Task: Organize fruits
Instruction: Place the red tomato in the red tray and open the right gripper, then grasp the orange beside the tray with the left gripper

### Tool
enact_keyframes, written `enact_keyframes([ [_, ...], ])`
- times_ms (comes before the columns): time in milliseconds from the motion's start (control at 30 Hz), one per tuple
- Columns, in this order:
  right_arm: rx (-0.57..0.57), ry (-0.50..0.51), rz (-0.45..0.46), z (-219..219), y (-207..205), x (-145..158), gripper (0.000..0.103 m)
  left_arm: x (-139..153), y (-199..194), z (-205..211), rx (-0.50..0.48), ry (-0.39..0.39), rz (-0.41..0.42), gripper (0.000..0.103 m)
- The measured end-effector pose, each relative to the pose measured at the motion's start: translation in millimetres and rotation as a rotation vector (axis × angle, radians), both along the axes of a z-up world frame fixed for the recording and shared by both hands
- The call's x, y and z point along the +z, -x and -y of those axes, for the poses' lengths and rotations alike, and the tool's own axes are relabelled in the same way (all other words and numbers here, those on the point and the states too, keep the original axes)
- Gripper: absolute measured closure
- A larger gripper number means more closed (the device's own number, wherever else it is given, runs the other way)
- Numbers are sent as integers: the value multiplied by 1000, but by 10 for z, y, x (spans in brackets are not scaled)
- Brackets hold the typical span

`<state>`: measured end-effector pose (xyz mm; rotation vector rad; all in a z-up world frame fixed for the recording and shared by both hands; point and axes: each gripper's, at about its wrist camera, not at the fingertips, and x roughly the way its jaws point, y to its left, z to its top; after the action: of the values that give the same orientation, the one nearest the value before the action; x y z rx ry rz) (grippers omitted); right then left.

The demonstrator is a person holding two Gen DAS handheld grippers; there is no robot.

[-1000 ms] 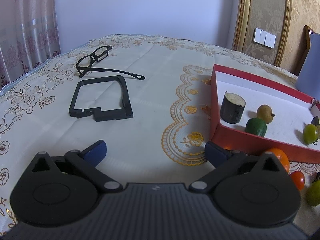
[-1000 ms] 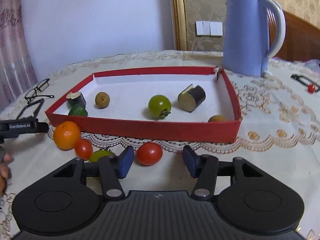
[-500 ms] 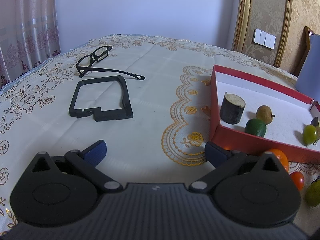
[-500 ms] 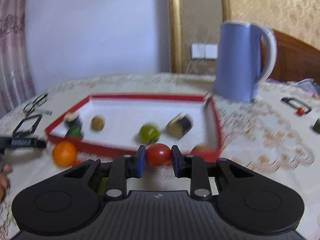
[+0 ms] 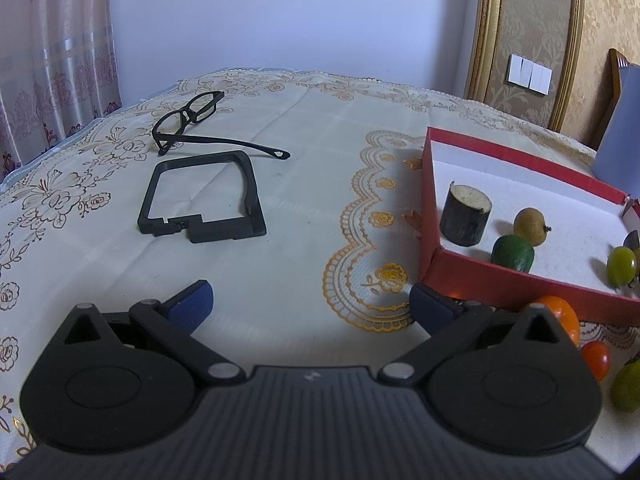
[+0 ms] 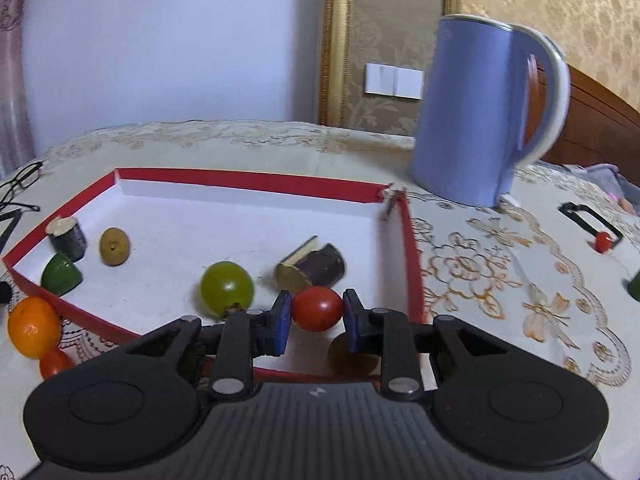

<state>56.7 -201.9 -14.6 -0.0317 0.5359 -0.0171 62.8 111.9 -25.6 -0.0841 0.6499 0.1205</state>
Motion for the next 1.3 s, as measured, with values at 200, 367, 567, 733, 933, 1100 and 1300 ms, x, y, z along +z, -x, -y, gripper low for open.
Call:
enact_keyframes([
  [200, -4, -15, 22, 53, 27, -1, 32, -1, -1, 0, 0, 0, 0, 0],
  [367, -44, -61, 107, 203, 334, 142, 23, -1, -1, 0, 0, -1, 0, 0],
  [567, -75, 42, 78, 401, 710, 72, 11, -2, -3, -3, 0, -2, -1, 0],
  [733, -114, -63, -22, 692, 685, -89, 11, -3, -5, -2, 0, -5, -2, 0],
  [933, -129, -150, -52, 802, 616, -136, 9, -7, -8, 4, 0, -11, -5, 0],
  [1100, -123, -82, -86, 705, 575, -148, 5, 2, 22, -40, -4, 29, 16, 0],
  [1300, -118, -89, -85, 716, 570, -157, 4, 92, 242, -2, -118, 110, 62, 0],
])
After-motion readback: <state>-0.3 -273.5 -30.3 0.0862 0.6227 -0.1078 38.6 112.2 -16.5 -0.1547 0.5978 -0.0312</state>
